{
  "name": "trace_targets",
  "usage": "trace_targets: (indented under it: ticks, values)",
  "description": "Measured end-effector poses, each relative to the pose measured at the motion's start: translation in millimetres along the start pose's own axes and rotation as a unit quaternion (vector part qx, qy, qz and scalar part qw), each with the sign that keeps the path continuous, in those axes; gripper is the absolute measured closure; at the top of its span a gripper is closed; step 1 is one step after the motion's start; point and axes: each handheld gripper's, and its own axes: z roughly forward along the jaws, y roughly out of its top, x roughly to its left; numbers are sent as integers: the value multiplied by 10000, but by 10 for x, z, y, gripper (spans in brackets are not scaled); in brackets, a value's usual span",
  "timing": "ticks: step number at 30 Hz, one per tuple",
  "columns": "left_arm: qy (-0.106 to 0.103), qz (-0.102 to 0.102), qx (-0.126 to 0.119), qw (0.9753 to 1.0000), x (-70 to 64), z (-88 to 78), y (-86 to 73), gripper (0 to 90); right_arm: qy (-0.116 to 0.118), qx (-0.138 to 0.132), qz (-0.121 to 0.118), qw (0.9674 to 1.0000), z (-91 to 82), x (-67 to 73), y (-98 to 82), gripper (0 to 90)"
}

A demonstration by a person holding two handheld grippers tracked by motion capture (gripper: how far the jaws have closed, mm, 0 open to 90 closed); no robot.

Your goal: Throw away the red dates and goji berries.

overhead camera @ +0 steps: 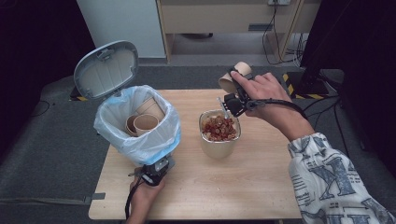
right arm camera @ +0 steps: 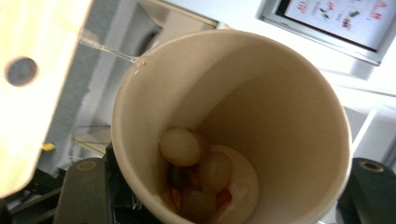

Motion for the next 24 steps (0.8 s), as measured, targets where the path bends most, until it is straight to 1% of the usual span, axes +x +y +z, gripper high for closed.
trace_targets:
  ticks: [1, 2, 3, 4, 5, 6, 7, 8, 9, 10, 11, 12, 13, 14, 15, 16, 17, 18, 19, 20, 21, 22, 24]
  values:
    - [1, 1, 10, 10000, 0, -2, 1, 877, 2, 7, -111, 9999, -7, 16, 19, 323]
    - [1, -2, 10, 10000, 0, -2, 1, 877, 63, -46, -345, 9994, -9, 69, 62, 322]
    - [6, 1, 11, 10000, -1, -1, 1, 877, 194, -77, -691, 9974, -7, 139, 108, 323]
    - [10, -3, 12, 10000, -4, -2, 1, 877, 230, -44, -930, 9954, -2, 182, 133, 323]
    - [8, -5, 14, 10000, -4, -2, 2, 876, 205, -28, -906, 9957, 4, 181, 127, 322]
    - [8, -2, 18, 10000, -3, -3, 2, 876, 142, 16, -695, 9975, 7, 142, 98, 322]
    - [9, -4, 16, 10000, -4, -2, 2, 876, 18, 109, -542, 9985, 10, 109, 72, 322]
    - [3, 3, 15, 10000, -1, -2, 2, 876, 3, 131, -595, 9981, 11, 111, 77, 323]
    - [-3, 7, 6, 10000, 2, -1, 1, 876, 102, 59, -787, 9968, 7, 147, 115, 323]
    - [-2, 0, 7, 10000, 1, -1, 1, 877, 196, -33, -997, 9948, 0, 202, 153, 323]
    - [-1, -10, 9, 10000, 0, -1, 1, 876, 222, -42, -1115, 9935, -1, 209, 165, 323]
    - [-3, -16, 6, 10000, 0, -2, 1, 876, 200, 5, -850, 9962, 2, 179, 130, 323]
    - [-1, -21, 6, 10000, 0, -2, 1, 876, 70, 78, -558, 9984, 3, 127, 81, 323]
    - [5, -27, 10, 10000, -3, -2, 1, 877, 13, 135, -463, 9988, 5, 106, 52, 323]
    - [12, -21, 12, 10000, -5, -2, 0, 877, 61, 124, -544, 9984, 1, 125, 63, 323]
    - [5, -19, 10, 10000, -3, -2, 0, 876, 150, 45, -661, 9977, -7, 174, 100, 323]
    - [1, -21, 7, 10000, -1, -1, 1, 876, 211, -24, -844, 9962, -13, 219, 138, 323]
    - [9, -17, 10, 10000, -3, -2, 1, 876, 211, -19, -957, 9952, -13, 238, 156, 323]
    - [14, -9, 17, 10000, -4, -2, 1, 876, 211, 22, -854, 9961, -6, 227, 146, 322]
    - [10, -7, 17, 10000, -2, -3, 1, 876, 173, 41, -667, 9976, 0, 194, 125, 322]
    - [7, -9, 11, 10000, -2, -2, 2, 876, 153, 47, -533, 9985, 2, 168, 106, 322]
    - [3, -8, 11, 10000, -1, -2, 2, 876, 165, 51, -518, 9985, 4, 153, 98, 322]
    - [-7, -7, -1, 10000, 3, -1, 1, 876, 197, 33, -581, 9981, 5, 166, 106, 320]
